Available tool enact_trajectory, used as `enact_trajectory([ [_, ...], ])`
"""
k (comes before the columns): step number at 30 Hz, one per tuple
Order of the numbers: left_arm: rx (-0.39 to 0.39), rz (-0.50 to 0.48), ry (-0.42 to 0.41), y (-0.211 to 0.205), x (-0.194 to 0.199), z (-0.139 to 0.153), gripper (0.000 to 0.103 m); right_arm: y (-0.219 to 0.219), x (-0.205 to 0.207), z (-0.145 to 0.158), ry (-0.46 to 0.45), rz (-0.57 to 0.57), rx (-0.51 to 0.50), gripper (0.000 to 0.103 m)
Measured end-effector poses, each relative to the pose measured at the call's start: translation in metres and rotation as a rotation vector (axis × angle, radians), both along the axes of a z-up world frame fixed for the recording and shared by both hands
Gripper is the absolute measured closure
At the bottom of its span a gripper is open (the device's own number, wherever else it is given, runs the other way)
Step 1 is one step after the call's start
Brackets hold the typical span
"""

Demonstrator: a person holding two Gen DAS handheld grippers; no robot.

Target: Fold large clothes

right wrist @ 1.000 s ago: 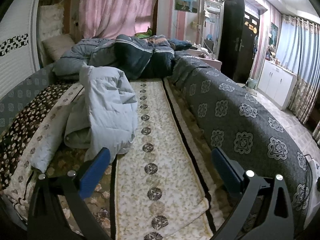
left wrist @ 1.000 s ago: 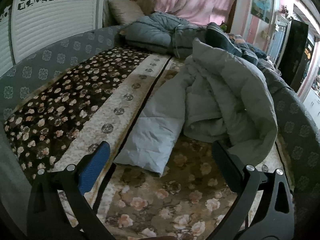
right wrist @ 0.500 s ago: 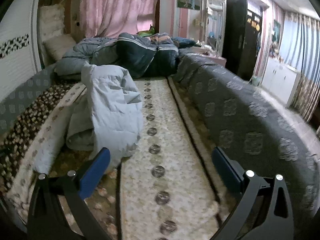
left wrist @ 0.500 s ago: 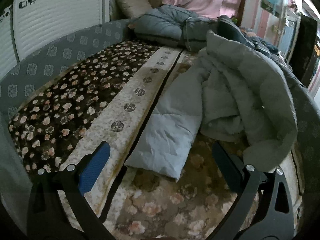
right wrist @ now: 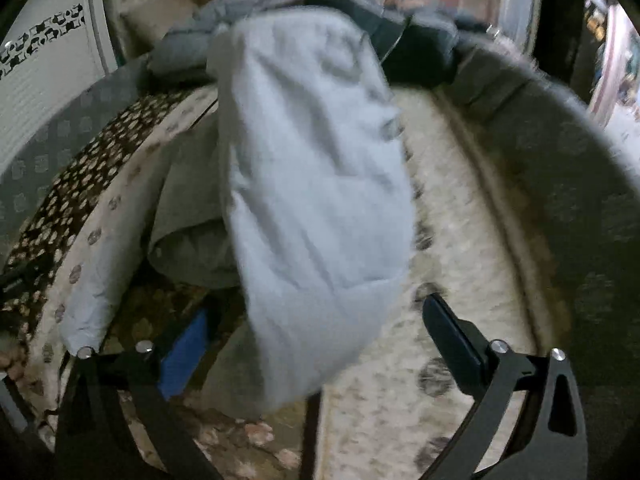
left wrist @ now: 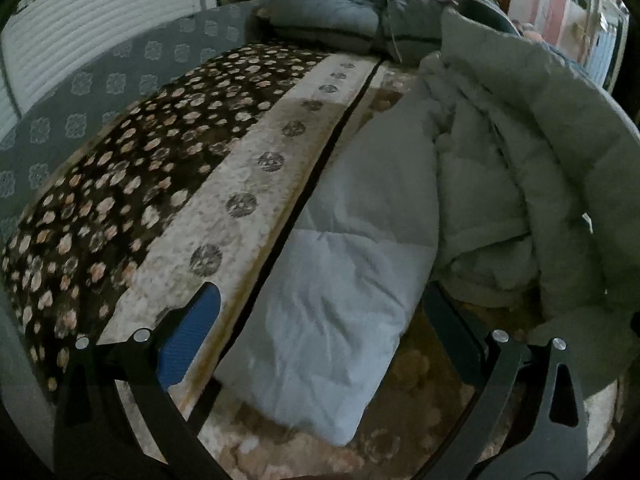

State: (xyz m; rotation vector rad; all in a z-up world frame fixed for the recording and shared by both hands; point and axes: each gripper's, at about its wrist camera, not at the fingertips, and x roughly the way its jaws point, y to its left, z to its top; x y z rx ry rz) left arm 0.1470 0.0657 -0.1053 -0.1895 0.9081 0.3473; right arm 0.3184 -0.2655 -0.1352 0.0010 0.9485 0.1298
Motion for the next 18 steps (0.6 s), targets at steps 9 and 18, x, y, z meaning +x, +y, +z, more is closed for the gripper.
enact_trajectory([
  [9, 0.077, -0.129, 0.018, -0.046, 0.062, -0.019, 0.003, -0.156, 0.025, 0.027, -0.203, -0.487, 0.181, 0.089],
  [18, 0.173, -0.24, -0.003, -0.091, 0.112, -0.038, 0.003, -0.319, -0.013, 0.002, -0.283, -1.089, -0.019, 0.051],
])
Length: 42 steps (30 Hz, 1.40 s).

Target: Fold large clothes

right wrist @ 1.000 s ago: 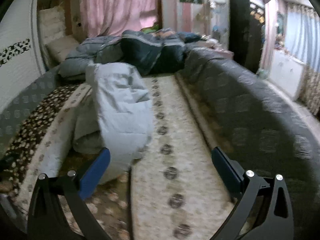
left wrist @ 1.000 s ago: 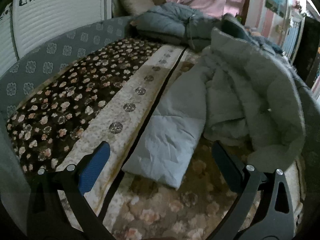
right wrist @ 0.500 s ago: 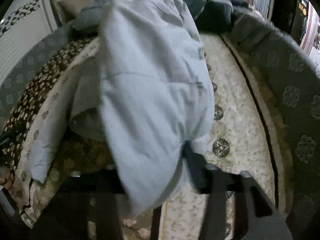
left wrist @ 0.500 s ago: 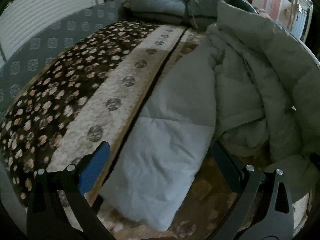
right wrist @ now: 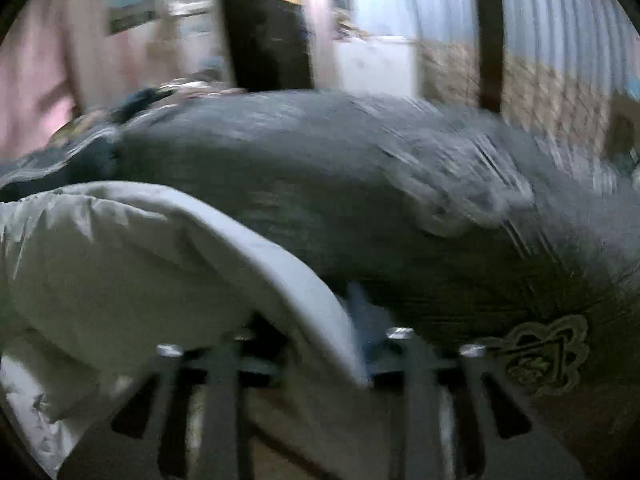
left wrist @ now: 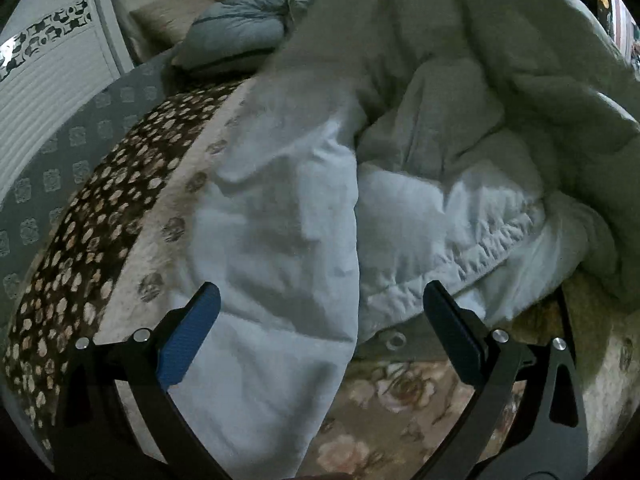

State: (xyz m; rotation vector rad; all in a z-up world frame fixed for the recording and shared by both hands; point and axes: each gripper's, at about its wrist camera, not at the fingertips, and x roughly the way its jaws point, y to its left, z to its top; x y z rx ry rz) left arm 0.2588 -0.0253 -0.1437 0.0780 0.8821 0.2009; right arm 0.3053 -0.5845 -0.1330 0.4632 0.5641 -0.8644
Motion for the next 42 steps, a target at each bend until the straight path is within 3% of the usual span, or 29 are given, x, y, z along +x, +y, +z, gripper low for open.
enact_trajectory([
  [2, -0.017, 0.018, -0.003, -0.001, 0.01, -0.003, 0.003, 0.007, 0.012, 0.008, 0.018, 0.018, 0.008, 0.034],
  [3, -0.03, 0.025, -0.006, -0.002, 0.016, -0.005, 0.003, 0.015, 0.016, 0.018, -0.001, 0.038, -0.014, 0.015],
  [4, -0.041, 0.027, -0.011, -0.004, 0.023, -0.007, 0.003, 0.02, 0.017, 0.026, -0.009, 0.043, -0.062, 0.007],
  [6, -0.034, 0.013, -0.02, -0.011, 0.033, -0.011, 0.003, 0.051, 0.021, 0.054, -0.026, 0.072, -0.213, 0.003],
  [7, -0.013, -0.008, -0.022, -0.019, 0.038, -0.014, 0.003, 0.067, 0.024, 0.065, -0.056, 0.124, -0.239, 0.002],
  [9, 0.025, -0.049, -0.02, -0.032, 0.045, -0.02, 0.003, 0.082, 0.037, 0.076, -0.098, 0.313, -0.193, 0.002],
  [10, 0.049, -0.073, -0.019, -0.039, 0.05, -0.023, 0.003, 0.103, 0.053, 0.071, -0.098, 0.483, -0.122, 0.002],
  [12, 0.079, -0.091, -0.02, -0.052, 0.056, -0.032, 0.003, 0.139, 0.074, 0.05, -0.048, 0.7, -0.018, 0.002],
  [14, 0.095, -0.094, -0.019, -0.058, 0.065, -0.036, 0.003, 0.179, 0.093, 0.027, 0.034, 0.837, 0.008, 0.002],
  [18, 0.114, -0.085, -0.012, -0.059, 0.081, -0.046, 0.003, 0.25, 0.11, -0.003, 0.109, 1.032, -0.048, 0.002],
  [21, 0.104, -0.102, 0.004, -0.062, 0.096, -0.049, 0.003, 0.283, 0.114, -0.018, 0.187, 1.056, -0.242, 0.003],
  [23, 0.074, -0.118, 0.014, -0.06, 0.103, -0.056, 0.012, 0.281, 0.125, -0.031, 0.233, 1.01, -0.248, 0.017],
  [25, 0.054, -0.126, 0.026, -0.057, 0.109, -0.058, 0.021, 0.264, 0.122, -0.041, 0.246, 0.961, -0.154, 0.056],
  [27, 0.017, -0.134, 0.032, -0.055, 0.112, -0.054, 0.032, 0.243, 0.12, -0.036, 0.222, 0.9, -0.106, 0.073],
  [28, -0.021, -0.138, 0.029, -0.051, 0.112, -0.05, 0.044, 0.234, 0.12, -0.03, 0.204, 0.881, -0.081, 0.078],
  [30, -0.088, -0.108, 0.015, -0.039, 0.114, -0.041, 0.061, 0.217, 0.117, -0.02, 0.157, 0.846, -0.014, 0.081],
  [32, -0.101, -0.093, 0.008, -0.035, 0.114, -0.034, 0.078, 0.201, 0.109, -0.008, 0.114, 0.819, 0.039, 0.083],
  [35, -0.108, -0.092, -0.005, -0.034, 0.105, -0.026, 0.089, 0.185, 0.096, 0.002, 0.079, 0.809, 0.072, 0.085],
  [38, -0.127, -0.09, -0.051, -0.026, 0.094, -0.011, 0.094, 0.177, 0.076, 0.012, 0.042, 0.811, 0.094, 0.087],
  [42, -0.106, -0.118, -0.11, -0.013, 0.057, 0.033, 0.096, 0.157, 0.047, 0.027, -0.02, 0.809, 0.137, 0.089],
])
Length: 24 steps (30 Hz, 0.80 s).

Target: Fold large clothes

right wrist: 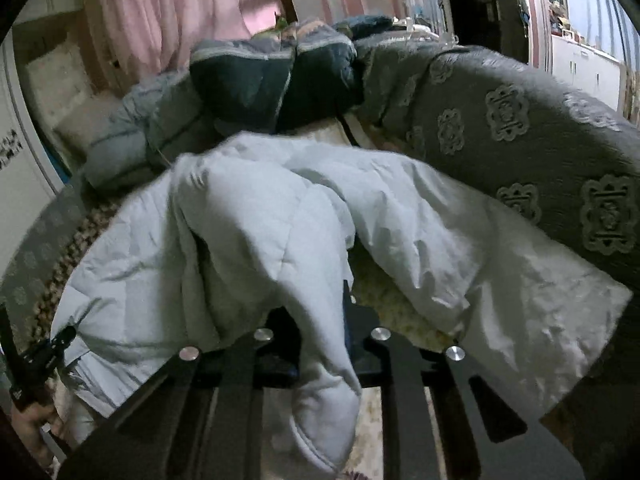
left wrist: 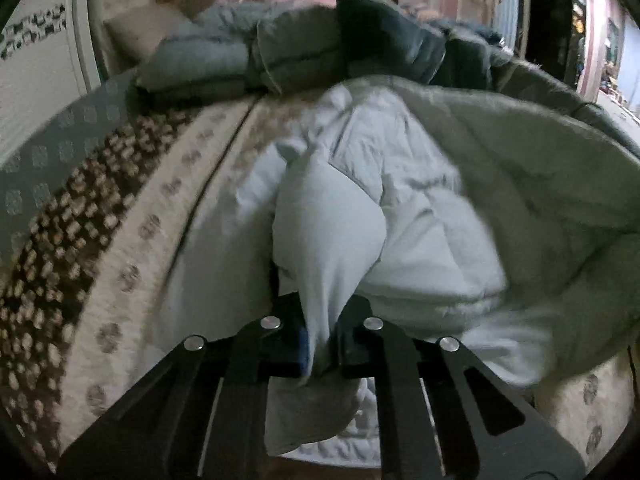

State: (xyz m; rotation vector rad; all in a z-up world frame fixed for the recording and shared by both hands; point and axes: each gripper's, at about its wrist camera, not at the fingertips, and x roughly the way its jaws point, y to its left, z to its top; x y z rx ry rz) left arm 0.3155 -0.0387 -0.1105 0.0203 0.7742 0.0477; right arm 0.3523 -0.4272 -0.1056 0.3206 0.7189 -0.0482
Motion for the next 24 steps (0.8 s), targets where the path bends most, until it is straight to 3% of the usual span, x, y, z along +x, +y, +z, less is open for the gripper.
enact_trajectory([
  [6, -0.005, 0.037, -0.061, 0.03, -0.053, 0.051, 0.096, -0.043, -0.05, 0.018, -0.012, -0.028, 0.153, 0.089],
  [9, 0.008, 0.013, -0.066, 0.035, -0.083, 0.067, 0.095, -0.058, -0.075, 0.018, 0.003, -0.02, 0.167, 0.089],
  [12, 0.008, -0.027, -0.058, 0.034, -0.111, 0.069, 0.095, -0.064, -0.099, 0.01, 0.053, 0.022, 0.173, 0.089],
  [16, 0.006, -0.061, 0.013, 0.037, -0.15, 0.059, 0.095, -0.068, -0.132, -0.012, 0.159, 0.057, 0.174, 0.089],
  [18, 0.008, -0.077, 0.034, 0.029, -0.15, 0.053, 0.095, -0.071, -0.147, -0.02, 0.191, 0.061, 0.18, 0.089],
  [24, -0.012, -0.13, 0.05, 0.03, -0.215, 0.064, 0.094, -0.07, -0.205, -0.008, 0.198, 0.051, 0.16, 0.088],
])
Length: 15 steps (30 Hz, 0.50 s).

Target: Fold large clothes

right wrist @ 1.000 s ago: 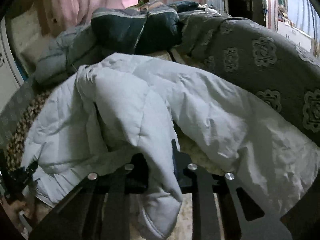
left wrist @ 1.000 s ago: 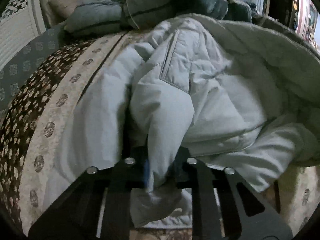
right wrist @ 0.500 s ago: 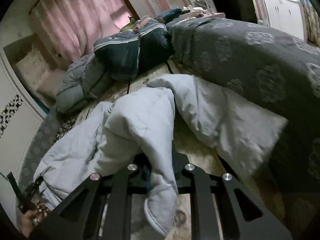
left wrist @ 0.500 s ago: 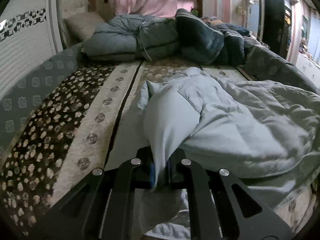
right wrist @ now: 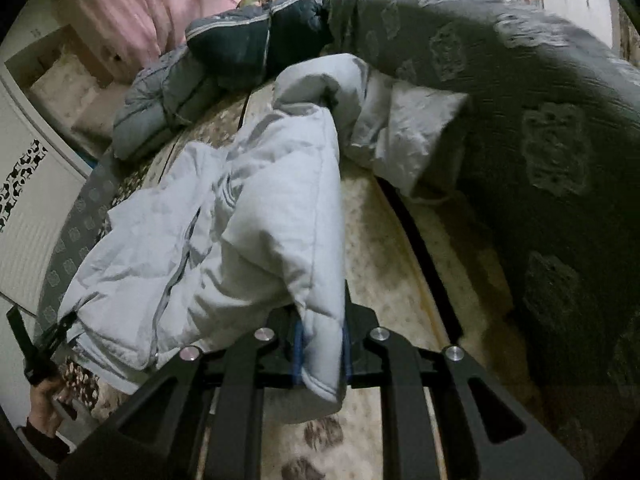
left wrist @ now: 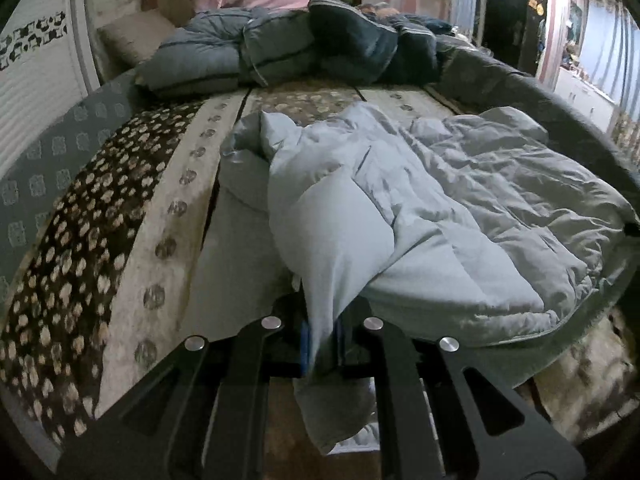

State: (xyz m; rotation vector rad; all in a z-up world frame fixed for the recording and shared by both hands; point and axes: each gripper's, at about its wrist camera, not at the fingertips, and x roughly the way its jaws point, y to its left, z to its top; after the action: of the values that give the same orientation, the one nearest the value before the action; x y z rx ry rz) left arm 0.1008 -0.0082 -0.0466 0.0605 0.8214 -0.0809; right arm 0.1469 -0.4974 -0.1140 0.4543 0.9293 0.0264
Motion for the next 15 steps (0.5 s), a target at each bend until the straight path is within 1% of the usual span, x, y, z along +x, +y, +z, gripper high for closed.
enact_trajectory([
  [1, 0.017, -0.007, -0.004, 0.002, -0.007, 0.001, 0.092, -0.001, -0.005, -0.001, 0.015, 0.002, 0.007, 0.084],
  [2, 0.051, -0.02, -0.012, 0.001, -0.014, 0.003, 0.088, -0.003, -0.009, -0.003, 0.054, -0.01, -0.005, 0.079],
  [3, 0.092, -0.039, -0.009, 0.002, -0.019, 0.002, 0.082, -0.004, -0.013, -0.004, 0.094, -0.036, -0.073, 0.057],
  [4, 0.107, -0.047, -0.003, 0.004, -0.019, -0.002, 0.066, -0.004, -0.018, 0.001, 0.099, -0.071, -0.174, 0.034],
  [5, 0.119, -0.036, 0.006, 0.011, -0.021, -0.006, 0.027, -0.005, -0.02, 0.006, 0.079, -0.093, -0.236, 0.026],
  [6, 0.121, -0.021, 0.001, 0.015, -0.019, -0.007, 0.008, -0.005, -0.022, 0.014, 0.037, -0.109, -0.279, 0.018],
  [7, 0.122, 0.01, -0.046, 0.024, -0.022, -0.004, 0.003, -0.007, -0.023, 0.018, 0.016, -0.112, -0.277, 0.016],
  [8, 0.119, 0.023, -0.069, 0.02, -0.014, 0.001, 0.003, -0.008, -0.022, 0.021, -0.004, -0.103, -0.235, 0.016],
  [9, 0.093, 0.04, -0.098, 0.025, -0.012, 0.007, 0.003, -0.008, -0.019, 0.022, -0.018, -0.088, -0.188, 0.016],
  [10, 0.055, 0.049, -0.114, 0.026, -0.008, 0.011, 0.003, -0.004, -0.014, 0.022, -0.025, -0.072, -0.163, 0.016],
  [11, 0.025, 0.054, -0.119, 0.025, -0.003, 0.014, 0.003, 0.001, -0.009, 0.02, -0.023, -0.061, -0.169, 0.016],
  [12, -0.001, 0.058, -0.111, 0.027, -0.005, 0.014, 0.003, 0.004, -0.005, 0.014, -0.015, -0.054, -0.184, 0.016],
  [13, -0.016, 0.054, -0.083, 0.02, 0.004, 0.009, 0.003, 0.011, 0.007, 0.007, 0.005, -0.041, -0.208, 0.016],
  [14, -0.014, 0.049, -0.054, 0.019, 0.002, 0.002, 0.003, 0.014, 0.013, 0.0, 0.018, -0.031, -0.217, 0.016],
  [15, 0.003, 0.043, -0.007, 0.009, 0.016, -0.01, 0.003, 0.018, 0.023, -0.011, 0.042, -0.013, -0.217, 0.016],
])
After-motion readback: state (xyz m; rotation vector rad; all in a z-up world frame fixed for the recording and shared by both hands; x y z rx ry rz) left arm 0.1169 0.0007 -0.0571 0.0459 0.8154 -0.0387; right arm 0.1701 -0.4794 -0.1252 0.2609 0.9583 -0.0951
